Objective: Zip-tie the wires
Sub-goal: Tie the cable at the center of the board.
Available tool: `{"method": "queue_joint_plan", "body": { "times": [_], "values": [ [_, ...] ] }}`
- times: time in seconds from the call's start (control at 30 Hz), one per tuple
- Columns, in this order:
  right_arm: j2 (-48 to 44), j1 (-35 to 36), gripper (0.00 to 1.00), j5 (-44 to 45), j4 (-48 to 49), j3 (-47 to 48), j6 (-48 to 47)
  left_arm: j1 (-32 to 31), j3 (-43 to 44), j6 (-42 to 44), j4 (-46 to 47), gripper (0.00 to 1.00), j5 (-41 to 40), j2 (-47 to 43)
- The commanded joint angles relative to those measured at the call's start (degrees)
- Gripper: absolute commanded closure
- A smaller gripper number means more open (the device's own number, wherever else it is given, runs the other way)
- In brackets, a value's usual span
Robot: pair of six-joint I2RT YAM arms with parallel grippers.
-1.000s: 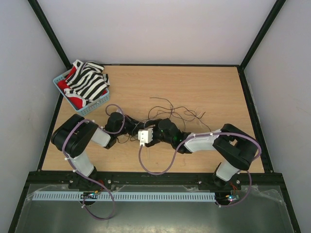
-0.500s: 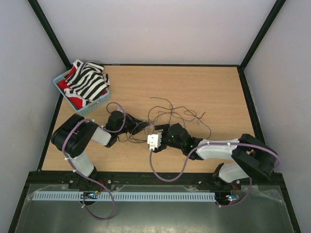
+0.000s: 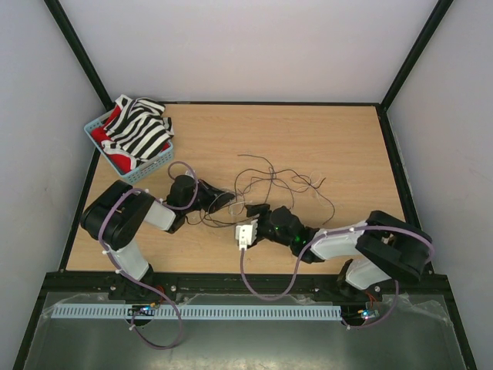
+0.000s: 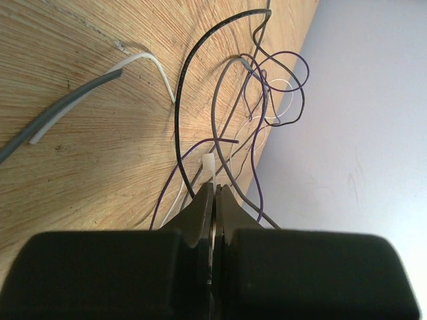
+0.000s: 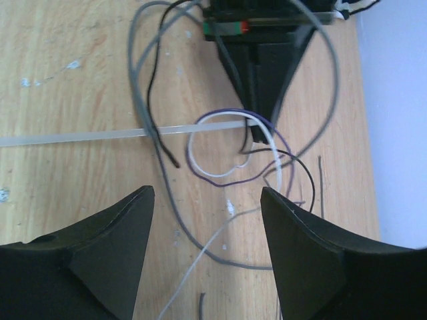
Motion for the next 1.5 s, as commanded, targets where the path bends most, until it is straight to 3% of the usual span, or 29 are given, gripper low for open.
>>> {"method": "queue_joint_plan", "body": {
  "times": [0.0,0.5,1.13,1.47],
  "values": [
    [4.52,3.18,0.25,3.39,5.85,-1.01,-5.78,0.28,0.63,-0.94,-0.37,1.0,0.87,-1.02],
    [15.11,7.55,0.19,10.55,16.3,-1.6,-17.18,0.28,0.77,-0.99,-1.92,1.0,1.26,-2.28],
    [25.3,11.0,0.14,8.84,27.5,0.6,-21.06,-0.23,1.4,-1.94,-3.1,1.0,1.28,-2.25],
    [25.63,12.81,0.13,9.35,29.76,0.23,-21.26,-1.15,1.72,-1.95,-3.61,1.0,0.49,-2.53]
  ]
}}
